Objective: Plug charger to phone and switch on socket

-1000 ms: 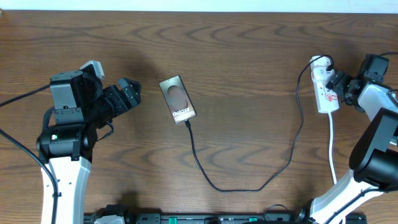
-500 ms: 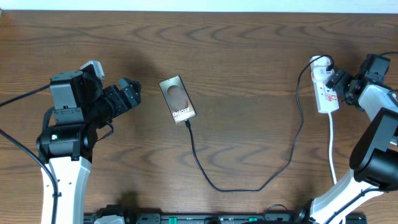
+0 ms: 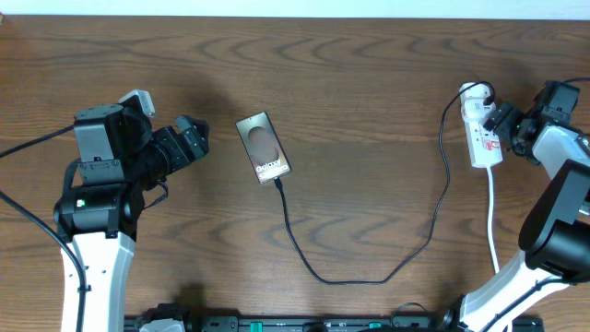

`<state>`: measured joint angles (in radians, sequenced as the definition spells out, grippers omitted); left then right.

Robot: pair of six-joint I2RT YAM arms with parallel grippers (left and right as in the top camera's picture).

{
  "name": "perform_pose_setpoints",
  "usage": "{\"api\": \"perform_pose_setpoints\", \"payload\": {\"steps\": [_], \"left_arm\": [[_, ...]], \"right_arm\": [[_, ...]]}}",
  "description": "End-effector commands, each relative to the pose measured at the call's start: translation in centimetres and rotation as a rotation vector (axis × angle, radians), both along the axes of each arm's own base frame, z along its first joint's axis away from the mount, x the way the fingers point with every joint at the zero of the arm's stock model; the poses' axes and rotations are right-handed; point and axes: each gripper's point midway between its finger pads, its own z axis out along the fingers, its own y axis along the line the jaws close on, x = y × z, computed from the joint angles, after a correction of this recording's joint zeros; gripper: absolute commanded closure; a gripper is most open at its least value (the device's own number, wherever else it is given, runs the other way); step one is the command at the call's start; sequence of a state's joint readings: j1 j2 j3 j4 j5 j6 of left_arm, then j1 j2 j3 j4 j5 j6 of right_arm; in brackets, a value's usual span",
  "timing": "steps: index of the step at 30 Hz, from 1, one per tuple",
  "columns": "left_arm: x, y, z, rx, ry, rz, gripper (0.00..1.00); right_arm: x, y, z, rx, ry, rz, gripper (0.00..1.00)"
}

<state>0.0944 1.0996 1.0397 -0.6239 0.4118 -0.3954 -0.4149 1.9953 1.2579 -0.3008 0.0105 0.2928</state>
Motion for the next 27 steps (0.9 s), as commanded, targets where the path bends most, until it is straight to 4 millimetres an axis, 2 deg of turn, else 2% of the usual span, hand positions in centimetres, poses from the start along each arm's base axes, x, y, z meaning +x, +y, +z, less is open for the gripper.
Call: {"api": "perform_pose_setpoints", "payload": {"steps": [1, 15, 27], "left_arm": [[0.1, 0.2, -0.1, 0.016, 0.000, 0.003, 0.07], [0.1, 0.2, -0.1, 0.016, 0.000, 0.002, 0.07], [0.1, 0.2, -0.1, 0.016, 0.000, 0.002, 0.07]], "right_arm": [[-0.1, 2.0, -2.8, 0.082, 0.045, 0.040, 0.01], [-0.1, 5.3, -3.5, 0.109, 0.095, 0.106, 0.01], [-0.3, 7.2, -3.7, 0.138, 0.116, 0.164, 0.01]]}}
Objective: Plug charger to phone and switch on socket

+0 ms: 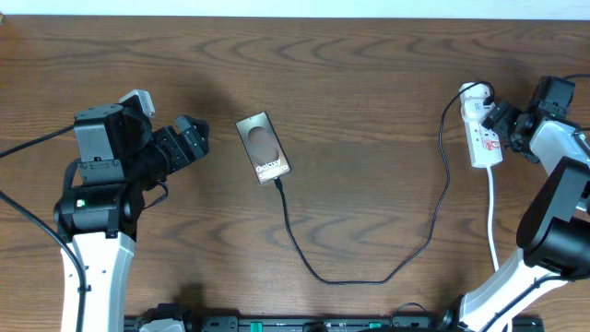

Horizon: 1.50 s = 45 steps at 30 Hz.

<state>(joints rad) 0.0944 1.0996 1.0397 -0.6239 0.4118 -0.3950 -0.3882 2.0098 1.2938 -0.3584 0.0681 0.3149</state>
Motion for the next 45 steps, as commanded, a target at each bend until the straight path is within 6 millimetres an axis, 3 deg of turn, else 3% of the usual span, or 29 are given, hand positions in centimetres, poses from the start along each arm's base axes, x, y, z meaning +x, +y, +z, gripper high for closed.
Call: {"api": "perform_pose_setpoints", "payload": {"steps": [1, 19, 22, 25, 30, 32, 35, 40, 45], "left_arm": [[0.1, 0.2, -0.1, 0.015, 0.001, 0.003, 0.07], [0.1, 0.2, -0.1, 0.015, 0.001, 0.003, 0.07], [0.1, 0.2, -0.1, 0.015, 0.000, 0.003, 0.07], [0.1, 0.2, -0.1, 0.015, 0.001, 0.002, 0.07], [0.0, 0.2, -0.1, 0.015, 0.004, 0.002, 0.07], [0.0, 0.2, -0.2, 0.014, 0.006, 0.002, 0.06], [-0.1, 0.2, -0.3, 0.014, 0.012, 0.002, 0.06], [-0.8, -0.2, -0.8, -0.003, 0.049, -0.011, 0.02], [-1.7, -0.3, -1.3, -0.006, 0.086, -0.013, 0.02]], "right_arm": [[-0.2, 7.1, -3.6, 0.171, 0.067, 0.186, 0.01], [0.0, 10.3, -3.7, 0.221, 0.078, 0.267, 0.01], [-0.1, 10.2, -2.7, 0.217, 0.069, 0.267, 0.01], [0.0, 9.7, 1.3, 0.166, 0.017, 0.259, 0.01], [-0.7, 9.3, 10.4, 0.068, -0.129, 0.267, 0.01], [-1.6, 9.0, 14.1, 0.015, -0.186, 0.260, 0.01], [-3.2, 9.4, 18.0, -0.021, -0.248, 0.266, 0.01], [-7.0, 11.3, 22.8, -0.013, -0.321, 0.302, 0.01], [-11.5, 14.2, 26.2, 0.046, -0.380, 0.364, 0.01]]}}
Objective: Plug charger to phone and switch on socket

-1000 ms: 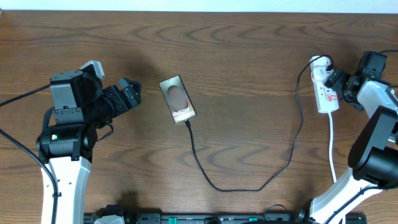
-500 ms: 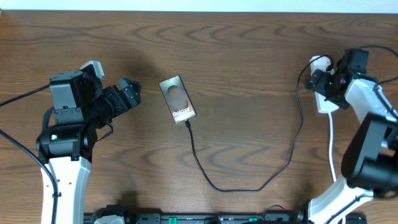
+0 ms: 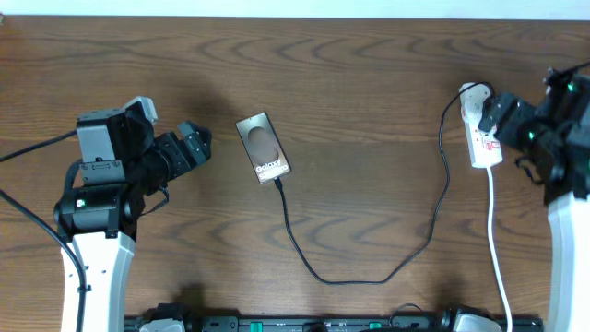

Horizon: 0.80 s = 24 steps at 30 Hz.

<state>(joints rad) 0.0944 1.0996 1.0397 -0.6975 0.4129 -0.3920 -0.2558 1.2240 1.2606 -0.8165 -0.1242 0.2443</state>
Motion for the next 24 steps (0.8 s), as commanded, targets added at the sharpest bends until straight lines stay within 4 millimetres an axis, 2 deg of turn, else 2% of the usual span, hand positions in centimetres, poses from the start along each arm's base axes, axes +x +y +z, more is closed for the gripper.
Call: {"api": "perform_pose_setpoints", "payload": {"steps": [1, 3, 5, 8, 9, 11, 17, 20, 24], "left_arm": [[-0.7, -0.4, -0.2, 0.002, 0.016, -0.032, 0.02], [-1.7, -2.3, 0.4, -0.006, -0.025, -0.194, 0.02], [-2.4, -3.2, 0.8, -0.017, -0.046, -0.270, 0.02], [-4.1, -3.7, 1.1, 0.001, -0.052, -0.333, 0.02], [-5.5, -3.9, 1.4, 0.040, -0.069, -0.380, 0.02], [-7.1, -4.0, 2.0, 0.083, -0.106, -0.422, 0.02], [-11.5, -4.4, 5.0, 0.197, -0.281, -0.486, 0.02], [-13.7, -4.6, 5.9, 0.253, -0.355, -0.514, 0.02], [-15.1, -4.8, 6.9, 0.279, -0.425, -0.506, 0.02]], "right_arm": [[-3.1, 2.4, 2.8, 0.041, -0.062, 0.077, 0.01], [-6.0, 3.9, 3.7, 0.051, -0.068, 0.130, 0.01], [-7.8, 4.9, 4.0, 0.049, -0.066, 0.168, 0.01], [-10.6, 6.1, 4.3, 0.034, -0.064, 0.219, 0.01], [-12.3, 6.9, 4.4, 0.012, -0.067, 0.272, 0.01], [-13.5, 7.4, 4.4, -0.016, -0.068, 0.310, 0.01], [-16.2, 8.7, 4.1, -0.061, -0.063, 0.406, 0.01], [-16.7, 9.0, 4.3, -0.053, -0.074, 0.415, 0.01], [-16.9, 9.0, 4.2, -0.057, -0.071, 0.410, 0.01]]}}
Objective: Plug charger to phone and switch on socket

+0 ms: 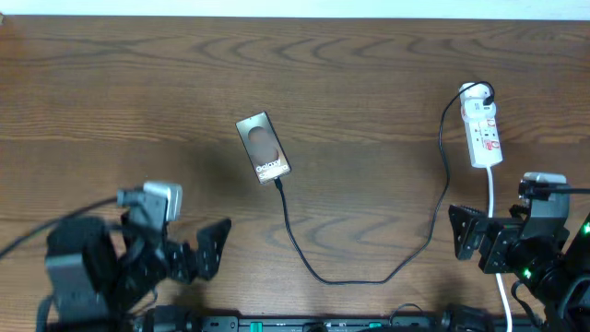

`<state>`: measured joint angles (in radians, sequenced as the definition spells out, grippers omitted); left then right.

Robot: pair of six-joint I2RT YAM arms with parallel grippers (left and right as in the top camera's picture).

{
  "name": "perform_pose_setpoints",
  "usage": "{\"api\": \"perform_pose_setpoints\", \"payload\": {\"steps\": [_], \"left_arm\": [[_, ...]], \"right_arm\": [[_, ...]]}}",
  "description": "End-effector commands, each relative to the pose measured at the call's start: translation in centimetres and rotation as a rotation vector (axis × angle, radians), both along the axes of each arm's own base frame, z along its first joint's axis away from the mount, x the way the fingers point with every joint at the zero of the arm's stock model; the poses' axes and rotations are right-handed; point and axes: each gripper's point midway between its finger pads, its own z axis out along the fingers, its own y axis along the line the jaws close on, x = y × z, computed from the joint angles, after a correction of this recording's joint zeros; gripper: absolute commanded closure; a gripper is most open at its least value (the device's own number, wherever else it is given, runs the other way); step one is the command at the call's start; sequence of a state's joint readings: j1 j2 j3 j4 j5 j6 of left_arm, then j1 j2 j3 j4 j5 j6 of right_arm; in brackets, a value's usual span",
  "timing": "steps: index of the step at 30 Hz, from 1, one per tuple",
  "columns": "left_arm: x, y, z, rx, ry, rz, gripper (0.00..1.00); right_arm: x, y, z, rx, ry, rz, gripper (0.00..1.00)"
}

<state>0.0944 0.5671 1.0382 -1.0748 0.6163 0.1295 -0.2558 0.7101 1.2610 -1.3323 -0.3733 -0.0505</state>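
Observation:
The phone (264,148) lies face up at mid-table, with the black charger cable (318,273) plugged into its lower end. The cable loops toward the front and runs up to the plug (477,91) seated in the white socket strip (483,131) at the right. Both arms are drawn back to the near edge. My left gripper (212,251) is at the front left, far from the phone, and looks open and empty. My right gripper (464,236) is at the front right, below the strip, and also looks open and empty. The switch's state is too small to read.
The strip's white cord (494,207) runs down toward the front edge, passing close to the right arm (539,231). The black cable's loop lies between the two grippers. A dark rail (304,325) lines the front edge.
Both arms have pulled back to the front edge: the left from beside the phone, the right from the socket strip. Phone, cable and strip lie where they were.
The left gripper stayed just left of the phone, whose cable was plugged in throughout, while the right gripper's tips were at the socket strip's right side. Then the right arm shifted, fingers still by the strip. Now both arms are back at the near edge.

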Motion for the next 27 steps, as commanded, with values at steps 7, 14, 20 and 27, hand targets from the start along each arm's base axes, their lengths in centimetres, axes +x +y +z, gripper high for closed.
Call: {"api": "perform_pose_setpoints", "payload": {"steps": [7, 14, 20, 27], "left_arm": [[-1.26, -0.30, 1.03, 0.037, -0.094, -0.038, 0.02], [-1.26, -0.29, 1.03, 0.038, -0.093, -0.037, 0.02], [-1.26, -0.29, 1.03, 0.038, -0.093, -0.037, 0.02], [-1.55, -0.59, 1.13, 0.038, -0.102, -0.055, 0.02]], "right_arm": [[-0.92, 0.48, -0.67, 0.001, 0.034, 0.031, 0.01], [-0.95, 0.49, -0.69, 0.001, 0.035, 0.031, 0.01], [-0.94, 0.49, -0.69, 0.001, 0.035, 0.031, 0.01], [-0.95, 0.49, -0.69, 0.001, 0.035, 0.031, 0.01]]}}
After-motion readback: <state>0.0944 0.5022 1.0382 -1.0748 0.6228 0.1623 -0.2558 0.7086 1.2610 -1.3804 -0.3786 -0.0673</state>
